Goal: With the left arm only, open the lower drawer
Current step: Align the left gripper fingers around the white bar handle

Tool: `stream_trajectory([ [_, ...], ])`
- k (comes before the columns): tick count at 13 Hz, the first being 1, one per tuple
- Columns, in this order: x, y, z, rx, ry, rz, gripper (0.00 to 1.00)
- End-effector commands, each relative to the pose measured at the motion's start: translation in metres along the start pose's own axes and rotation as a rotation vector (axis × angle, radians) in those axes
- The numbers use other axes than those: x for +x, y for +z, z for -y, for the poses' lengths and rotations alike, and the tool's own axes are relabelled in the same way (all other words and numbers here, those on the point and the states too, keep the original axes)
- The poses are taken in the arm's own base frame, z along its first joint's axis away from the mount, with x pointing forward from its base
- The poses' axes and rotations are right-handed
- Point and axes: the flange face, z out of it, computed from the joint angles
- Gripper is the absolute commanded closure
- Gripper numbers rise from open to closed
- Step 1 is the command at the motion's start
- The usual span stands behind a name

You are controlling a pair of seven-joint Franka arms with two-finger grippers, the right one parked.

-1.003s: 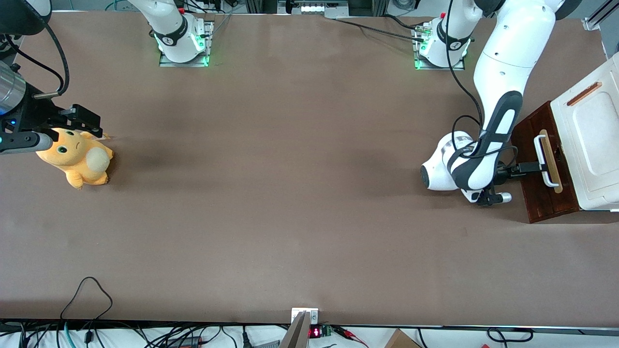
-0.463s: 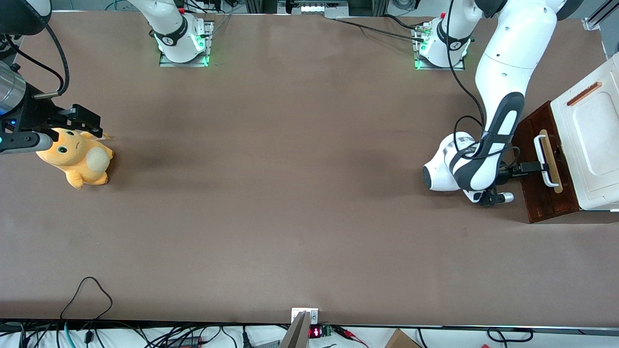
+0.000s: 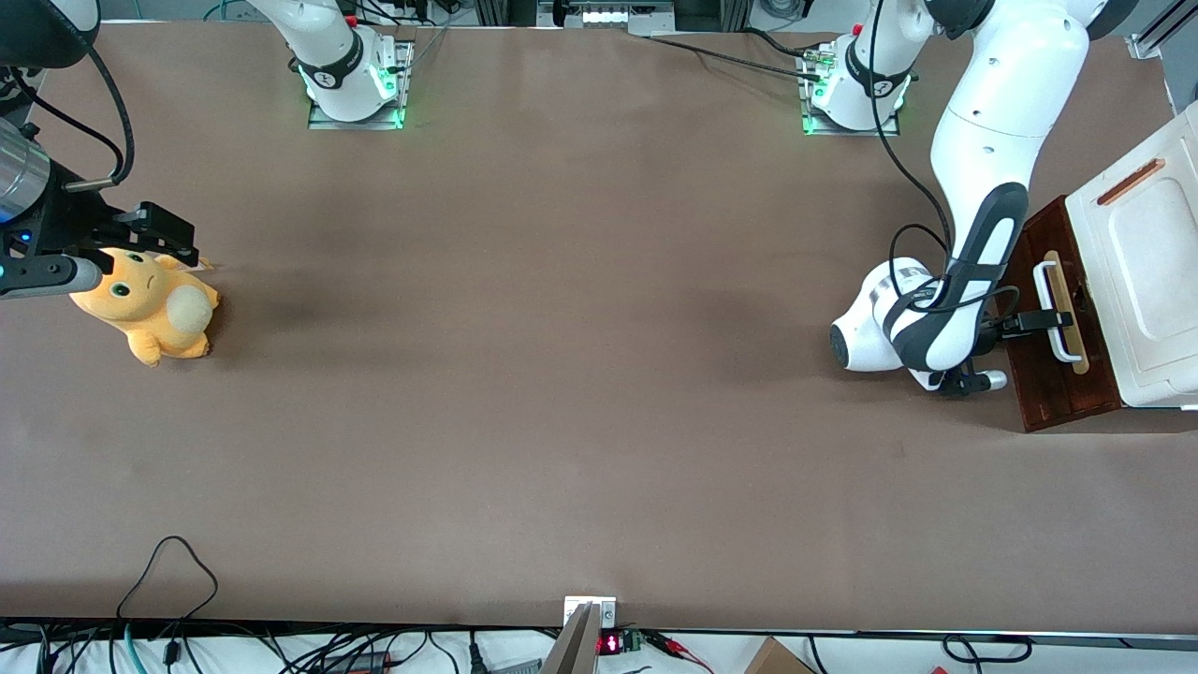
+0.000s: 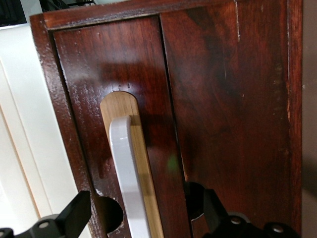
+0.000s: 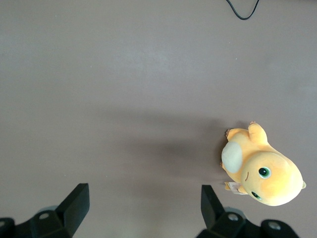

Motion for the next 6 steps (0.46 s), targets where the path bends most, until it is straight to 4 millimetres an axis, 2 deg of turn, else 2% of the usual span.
stream_trajectory([
  [1,-0.0003,0.0014,0.001,0.002,-0.008,-0.016,0.0],
  [6,-0.0003,0.0039,0.0044,0.002,-0.016,-0.009,0.04],
])
